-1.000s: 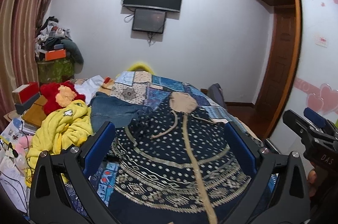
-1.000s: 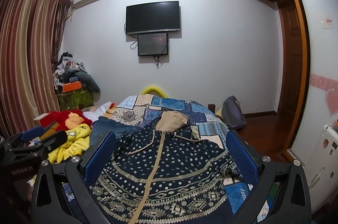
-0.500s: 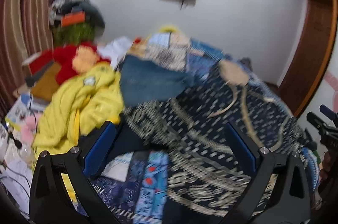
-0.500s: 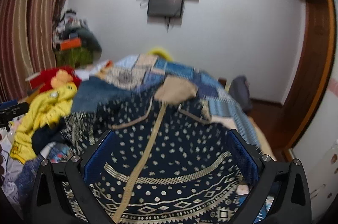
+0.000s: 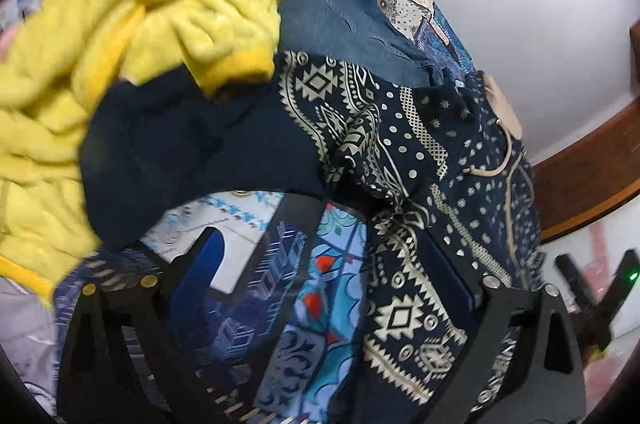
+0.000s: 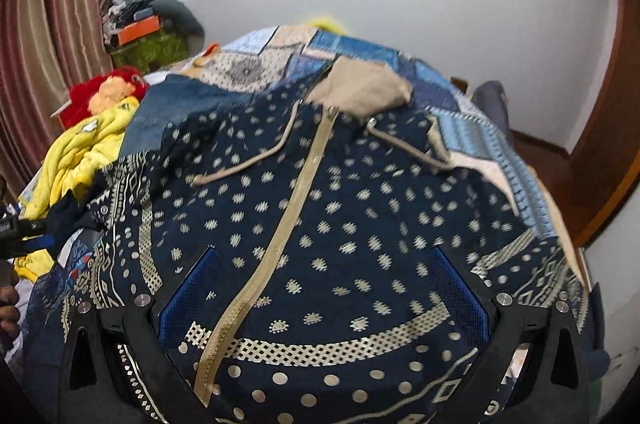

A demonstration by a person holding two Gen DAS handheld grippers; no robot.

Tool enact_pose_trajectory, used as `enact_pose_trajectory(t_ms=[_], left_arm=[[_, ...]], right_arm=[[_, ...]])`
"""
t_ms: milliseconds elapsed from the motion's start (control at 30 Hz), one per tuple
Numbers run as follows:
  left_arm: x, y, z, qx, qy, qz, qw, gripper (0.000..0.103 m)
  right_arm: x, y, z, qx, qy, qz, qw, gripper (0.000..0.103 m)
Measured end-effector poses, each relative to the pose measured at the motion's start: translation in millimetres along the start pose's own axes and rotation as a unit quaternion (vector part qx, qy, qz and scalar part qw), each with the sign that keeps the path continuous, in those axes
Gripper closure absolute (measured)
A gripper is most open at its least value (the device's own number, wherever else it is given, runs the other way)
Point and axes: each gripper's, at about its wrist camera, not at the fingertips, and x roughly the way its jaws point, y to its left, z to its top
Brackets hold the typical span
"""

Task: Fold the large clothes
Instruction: 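Reach the left tool to the jacket sleeve and grasp its cuff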

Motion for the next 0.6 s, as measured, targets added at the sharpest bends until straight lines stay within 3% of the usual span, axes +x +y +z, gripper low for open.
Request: enact_pose_trajectory(t_ms=[167, 367, 467, 600], left_arm=[[23, -3, 11, -0.014, 0.016, -0.010, 0.9997, 0.009], [43, -7, 29, -0.024, 0.010, 0.014, 0.9996, 0.013], [49, -6, 39, -0.022, 0.000, 0.041, 0.9989, 0.024], [63, -4, 48, -0.006, -0.008, 0.105, 0.9944, 0.046]], right_arm=[[9, 6, 0, -0.009, 0.015, 0.011, 1.000, 0.000], [2, 7, 5, -0.018, 0.007, 0.015, 1.000, 0.000], [-5, 7, 8, -0.020, 0.002, 0.017, 1.000, 0.000], [-15, 2, 11, -0.025, -0.004, 0.012, 1.000, 0.000]])
